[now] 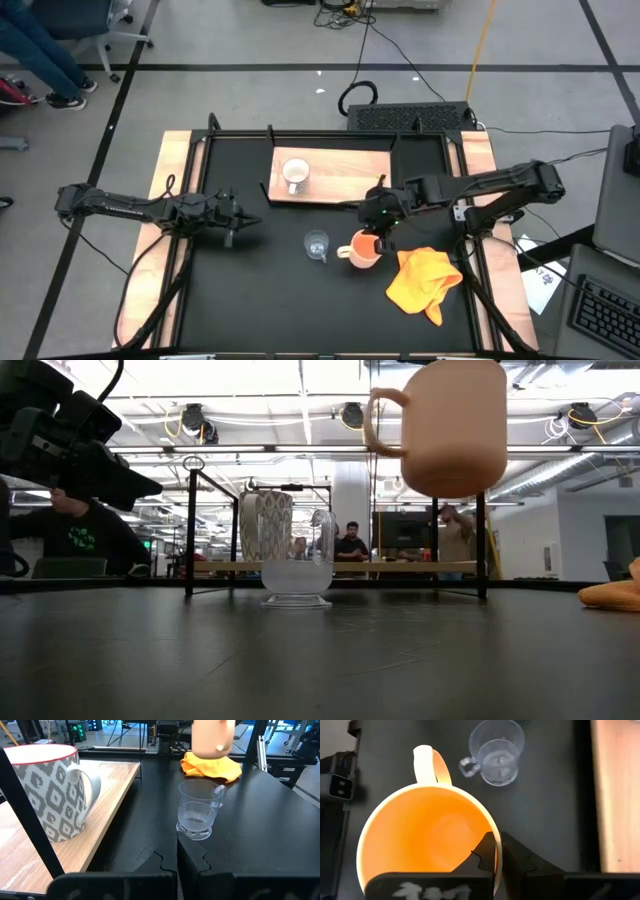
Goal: Stack small to large cups/mugs on shelf
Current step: Put the orange mug on the shelf
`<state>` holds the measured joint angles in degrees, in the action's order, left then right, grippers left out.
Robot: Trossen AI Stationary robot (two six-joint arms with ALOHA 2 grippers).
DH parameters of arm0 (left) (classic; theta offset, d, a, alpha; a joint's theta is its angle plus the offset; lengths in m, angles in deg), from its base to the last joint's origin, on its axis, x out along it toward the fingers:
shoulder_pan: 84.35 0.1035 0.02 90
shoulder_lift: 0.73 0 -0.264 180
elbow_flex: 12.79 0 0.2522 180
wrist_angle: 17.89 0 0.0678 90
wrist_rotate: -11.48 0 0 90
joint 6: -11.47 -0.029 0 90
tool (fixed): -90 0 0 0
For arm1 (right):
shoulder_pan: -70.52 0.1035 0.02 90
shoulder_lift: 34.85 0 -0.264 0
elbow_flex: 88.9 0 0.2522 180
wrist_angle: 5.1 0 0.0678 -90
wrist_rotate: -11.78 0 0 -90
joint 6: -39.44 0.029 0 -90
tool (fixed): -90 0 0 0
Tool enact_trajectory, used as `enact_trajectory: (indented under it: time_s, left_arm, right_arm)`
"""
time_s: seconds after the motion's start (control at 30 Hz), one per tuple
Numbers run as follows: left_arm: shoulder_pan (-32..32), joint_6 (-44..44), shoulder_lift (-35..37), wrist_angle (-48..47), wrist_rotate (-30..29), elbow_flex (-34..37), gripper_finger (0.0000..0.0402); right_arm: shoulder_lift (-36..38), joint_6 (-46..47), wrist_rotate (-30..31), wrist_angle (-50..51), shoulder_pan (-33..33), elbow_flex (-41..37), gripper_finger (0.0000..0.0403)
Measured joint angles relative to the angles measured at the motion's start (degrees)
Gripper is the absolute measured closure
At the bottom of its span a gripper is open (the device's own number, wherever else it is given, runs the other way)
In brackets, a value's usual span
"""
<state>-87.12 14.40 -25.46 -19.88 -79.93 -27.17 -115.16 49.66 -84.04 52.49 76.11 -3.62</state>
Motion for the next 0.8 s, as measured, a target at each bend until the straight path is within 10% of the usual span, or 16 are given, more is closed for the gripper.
enact_trajectory:
  time_s: [0.8]
  left_arm:
    - [0.0,0.4,0.0,-0.1,0.0,0.0,0.0401]
  right_arm:
    - [4.9,-2.3,4.4,2.1,0.1,0.0,0.0399]
